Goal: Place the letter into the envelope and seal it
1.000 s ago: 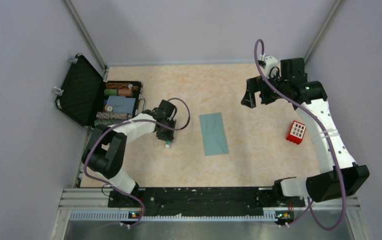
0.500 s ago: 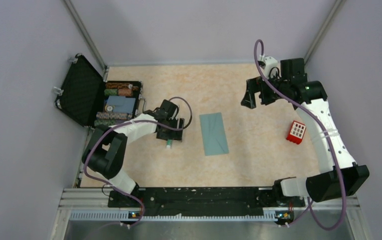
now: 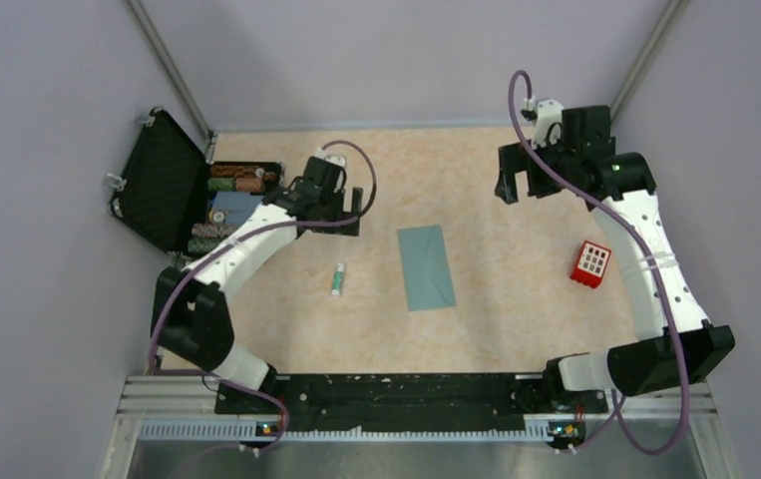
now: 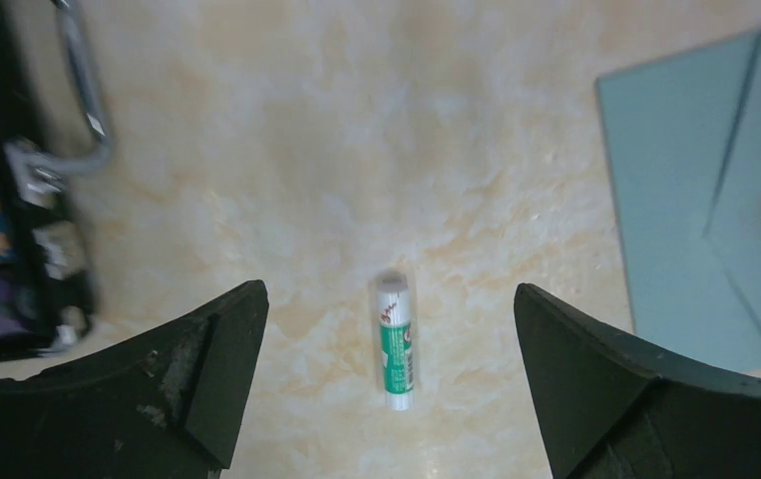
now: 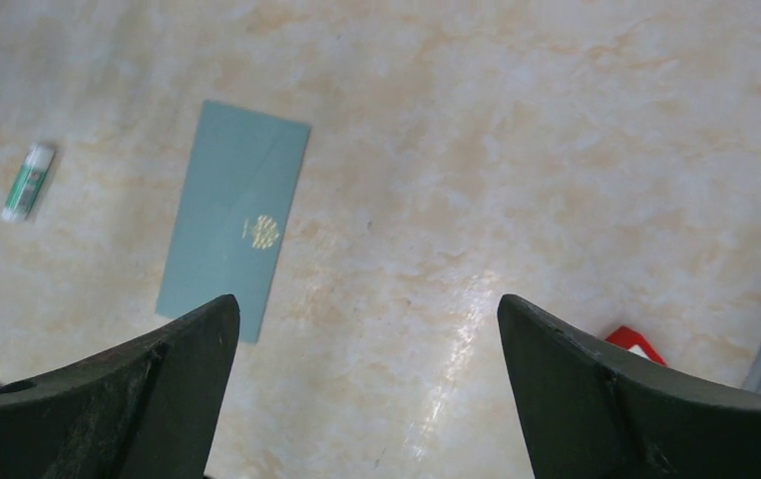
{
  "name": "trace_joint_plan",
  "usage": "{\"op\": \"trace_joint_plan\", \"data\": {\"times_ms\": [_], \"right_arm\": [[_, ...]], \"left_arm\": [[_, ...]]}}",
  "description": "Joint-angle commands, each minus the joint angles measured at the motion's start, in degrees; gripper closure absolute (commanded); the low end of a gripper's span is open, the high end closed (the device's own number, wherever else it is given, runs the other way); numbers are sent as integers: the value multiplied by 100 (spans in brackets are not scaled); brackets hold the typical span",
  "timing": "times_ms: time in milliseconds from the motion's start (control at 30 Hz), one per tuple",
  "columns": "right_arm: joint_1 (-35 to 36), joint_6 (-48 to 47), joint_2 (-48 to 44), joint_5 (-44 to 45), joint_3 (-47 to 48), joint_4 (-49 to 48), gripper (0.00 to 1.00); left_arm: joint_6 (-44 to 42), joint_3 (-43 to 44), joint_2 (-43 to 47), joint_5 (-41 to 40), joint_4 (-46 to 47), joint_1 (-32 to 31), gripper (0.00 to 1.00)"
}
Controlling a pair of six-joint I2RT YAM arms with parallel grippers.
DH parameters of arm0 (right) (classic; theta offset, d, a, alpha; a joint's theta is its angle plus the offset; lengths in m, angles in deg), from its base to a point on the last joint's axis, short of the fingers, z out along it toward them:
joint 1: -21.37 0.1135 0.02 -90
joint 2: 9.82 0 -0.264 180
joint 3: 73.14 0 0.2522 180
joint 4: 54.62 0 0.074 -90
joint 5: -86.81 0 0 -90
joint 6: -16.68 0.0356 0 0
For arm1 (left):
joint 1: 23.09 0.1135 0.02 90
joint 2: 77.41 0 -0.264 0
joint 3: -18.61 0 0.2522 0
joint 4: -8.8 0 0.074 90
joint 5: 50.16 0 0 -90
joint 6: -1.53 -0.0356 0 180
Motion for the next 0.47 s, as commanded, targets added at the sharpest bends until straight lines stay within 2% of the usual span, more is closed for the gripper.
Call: {"op": "trace_joint_plan", "data": {"times_ms": [0, 100, 167, 300, 433], "right_arm": [[28, 667, 381, 1267, 1021, -459, 1], [35, 893, 617, 1896, 1452, -496, 1], [35, 918, 531, 2142, 1419, -656, 1], [35, 740, 240, 2269, 1193, -824, 1], [37, 708, 97, 1925, 1168, -912, 1]], "left_arm": [[-1079, 876, 1072, -545, 133, 172, 1], [-1905, 786, 1721, -291, 1323, 342, 1], [-2246, 650, 2068, -46, 1798, 420, 1], [-2174, 734, 2405, 428, 1654, 652, 1], [-2077, 699, 2509, 1107, 1502, 776, 1]]}}
